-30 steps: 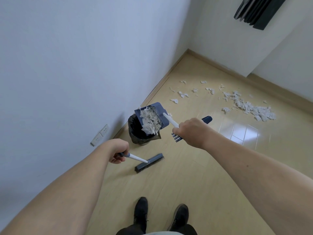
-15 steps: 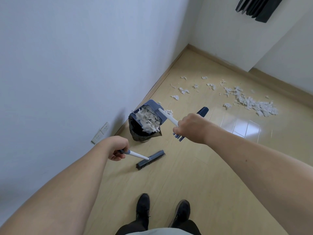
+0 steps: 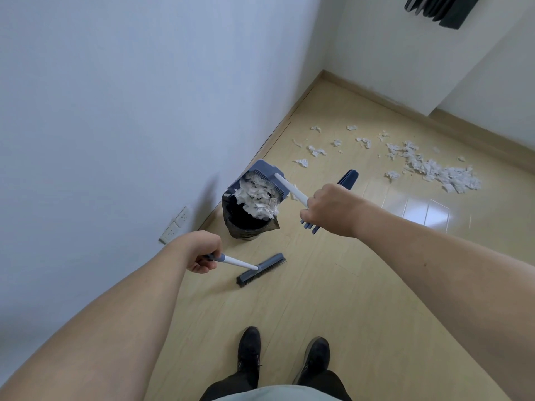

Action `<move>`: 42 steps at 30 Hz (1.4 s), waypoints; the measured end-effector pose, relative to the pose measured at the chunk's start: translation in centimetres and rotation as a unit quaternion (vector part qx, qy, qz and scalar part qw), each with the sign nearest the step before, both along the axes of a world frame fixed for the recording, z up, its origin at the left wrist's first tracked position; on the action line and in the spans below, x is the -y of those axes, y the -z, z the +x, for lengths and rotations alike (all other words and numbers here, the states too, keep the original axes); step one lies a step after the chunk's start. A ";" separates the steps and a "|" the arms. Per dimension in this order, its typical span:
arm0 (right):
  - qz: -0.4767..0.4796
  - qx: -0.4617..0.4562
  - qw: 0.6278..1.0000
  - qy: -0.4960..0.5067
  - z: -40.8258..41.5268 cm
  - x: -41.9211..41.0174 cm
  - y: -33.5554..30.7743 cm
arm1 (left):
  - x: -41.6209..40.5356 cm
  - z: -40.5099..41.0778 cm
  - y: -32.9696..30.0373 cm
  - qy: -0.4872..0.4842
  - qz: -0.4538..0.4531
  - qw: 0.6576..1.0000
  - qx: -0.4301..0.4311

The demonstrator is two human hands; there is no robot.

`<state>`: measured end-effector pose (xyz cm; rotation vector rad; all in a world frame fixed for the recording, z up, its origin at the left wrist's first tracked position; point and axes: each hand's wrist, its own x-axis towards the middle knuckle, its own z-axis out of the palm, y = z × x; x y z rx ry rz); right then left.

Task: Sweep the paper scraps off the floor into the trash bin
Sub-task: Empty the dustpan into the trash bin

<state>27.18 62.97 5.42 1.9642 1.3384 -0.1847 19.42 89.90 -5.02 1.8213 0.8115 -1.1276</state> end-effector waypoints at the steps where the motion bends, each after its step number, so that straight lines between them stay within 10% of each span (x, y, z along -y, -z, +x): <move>1: -0.001 0.001 1.000 0.001 -0.1 -0.2 0.1 | 0.1 0.1 0.0 0.003 0.000 1.000 0.001; 42: -0.045 0.017 0.997 -0.063 -2.3 -0.2 -0.7 | 2.8 -0.3 -0.3 0.051 0.014 0.999 0.013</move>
